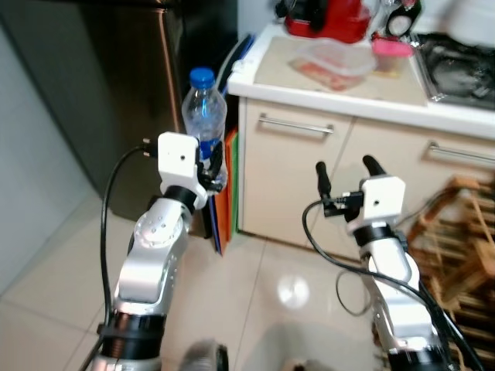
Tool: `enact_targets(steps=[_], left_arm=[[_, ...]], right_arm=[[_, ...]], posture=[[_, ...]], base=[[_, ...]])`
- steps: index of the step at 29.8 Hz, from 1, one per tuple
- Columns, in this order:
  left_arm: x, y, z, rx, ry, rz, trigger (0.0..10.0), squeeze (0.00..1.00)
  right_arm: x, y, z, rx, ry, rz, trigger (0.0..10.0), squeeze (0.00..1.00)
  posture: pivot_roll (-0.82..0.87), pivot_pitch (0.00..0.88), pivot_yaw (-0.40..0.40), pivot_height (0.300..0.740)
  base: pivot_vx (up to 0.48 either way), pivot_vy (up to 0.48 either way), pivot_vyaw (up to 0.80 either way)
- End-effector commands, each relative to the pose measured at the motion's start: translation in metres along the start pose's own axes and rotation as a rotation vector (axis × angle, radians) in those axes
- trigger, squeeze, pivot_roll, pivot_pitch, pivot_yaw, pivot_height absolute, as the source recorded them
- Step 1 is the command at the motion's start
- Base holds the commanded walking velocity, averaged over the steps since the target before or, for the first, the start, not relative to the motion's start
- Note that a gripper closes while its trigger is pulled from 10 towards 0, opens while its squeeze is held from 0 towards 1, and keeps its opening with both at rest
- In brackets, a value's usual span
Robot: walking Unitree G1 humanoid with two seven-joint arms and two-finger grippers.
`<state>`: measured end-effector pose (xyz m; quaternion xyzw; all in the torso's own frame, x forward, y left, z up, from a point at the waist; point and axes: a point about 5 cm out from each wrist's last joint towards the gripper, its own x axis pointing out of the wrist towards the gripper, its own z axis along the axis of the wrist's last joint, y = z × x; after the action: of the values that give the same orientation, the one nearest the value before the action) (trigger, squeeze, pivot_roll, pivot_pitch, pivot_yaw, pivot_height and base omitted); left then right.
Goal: Restocking fridge
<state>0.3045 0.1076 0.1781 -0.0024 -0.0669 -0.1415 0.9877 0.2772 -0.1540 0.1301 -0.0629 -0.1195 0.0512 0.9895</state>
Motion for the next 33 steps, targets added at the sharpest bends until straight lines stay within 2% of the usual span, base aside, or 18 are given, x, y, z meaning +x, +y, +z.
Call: enact_targets(steps=[1, 13, 20, 30, 33], left_arm=[[0.0007, 0.0038, 0.006, 0.01, -0.032, 0.006, 10.0, 0.0], [0.0019, 0.004, 0.0035, 0.009, -0.022, 0.004, 10.0, 0.0], [0.002, 0.0042, 0.0015, 0.012, -0.022, 0.007, 10.0, 0.0], [0.0027, 0.0041, -0.0002, 0.006, -0.026, 0.008, 10.0, 0.0], [0.0023, 0.0008, 0.0003, 0.019, -0.035, -0.027, 10.0, 0.0]], right_arm=[[0.002, 0.0024, 0.0015, 0.005, -0.005, 0.008, 10.0, 0.0], [0.0022, 0.0035, 0.0007, 0.005, -0.002, 0.012, 10.0, 0.0], [0.0015, 0.0041, -0.0019, -0.01, 0.016, 0.02, 10.0, 0.0], [0.0002, 0.0043, -0.0042, -0.005, 0.027, 0.019, 10.0, 0.0], [0.0003, 0.0038, -0.0049, -0.006, 0.03, 0.019, 10.0, 0.0]], posture=[[-0.04, 0.01, -0.003, 0.731], [-0.05, 0.013, -0.002, 0.731], [-0.05, 0.019, -0.001, 0.731], [-0.06, 0.022, 0.0, 0.731], [-0.06, 0.02, -0.001, 0.731]], base=[[-0.315, 0.0, 0.0], [-0.309, 0.0, 0.0], [0.0, 0.0, 0.0], [0.0, 0.0, -0.73], [0.0, 0.0, -0.69]])
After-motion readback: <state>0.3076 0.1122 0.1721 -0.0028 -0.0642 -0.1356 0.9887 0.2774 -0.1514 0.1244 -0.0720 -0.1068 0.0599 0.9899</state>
